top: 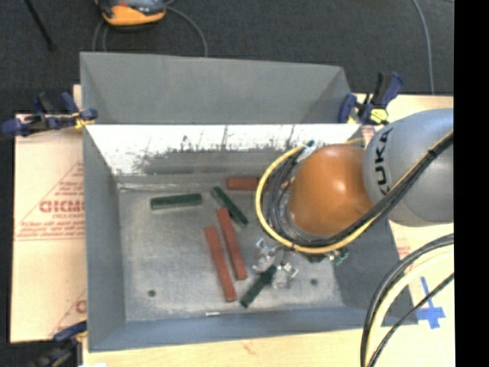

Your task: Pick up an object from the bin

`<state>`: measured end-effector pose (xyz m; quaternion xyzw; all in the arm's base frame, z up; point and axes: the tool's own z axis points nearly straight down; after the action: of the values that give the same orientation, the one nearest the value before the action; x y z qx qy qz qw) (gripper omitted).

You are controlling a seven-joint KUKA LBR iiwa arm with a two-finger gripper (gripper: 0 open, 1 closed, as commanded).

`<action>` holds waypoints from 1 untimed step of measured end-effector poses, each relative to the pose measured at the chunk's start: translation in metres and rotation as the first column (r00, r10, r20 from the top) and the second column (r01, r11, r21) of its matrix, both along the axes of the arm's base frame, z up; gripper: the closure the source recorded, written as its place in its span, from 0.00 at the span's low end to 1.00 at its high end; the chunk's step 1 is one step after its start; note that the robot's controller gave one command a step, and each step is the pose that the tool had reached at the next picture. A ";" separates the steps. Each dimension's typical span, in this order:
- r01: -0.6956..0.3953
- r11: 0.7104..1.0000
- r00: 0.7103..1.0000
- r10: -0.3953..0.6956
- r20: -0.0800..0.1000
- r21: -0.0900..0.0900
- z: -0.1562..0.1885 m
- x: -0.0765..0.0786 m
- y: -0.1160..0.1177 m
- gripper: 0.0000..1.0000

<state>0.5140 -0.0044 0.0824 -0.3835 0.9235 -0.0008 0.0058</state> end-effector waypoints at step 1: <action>0.000 1.000 1.000 0.000 -0.007 -0.001 0.003 -0.001 0.000 1.00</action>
Offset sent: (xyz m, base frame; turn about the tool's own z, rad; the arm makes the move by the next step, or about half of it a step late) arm 0.0000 0.0000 0.0768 0.0000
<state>0.5126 -0.0045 0.0855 -0.3835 0.9235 0.0001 0.0024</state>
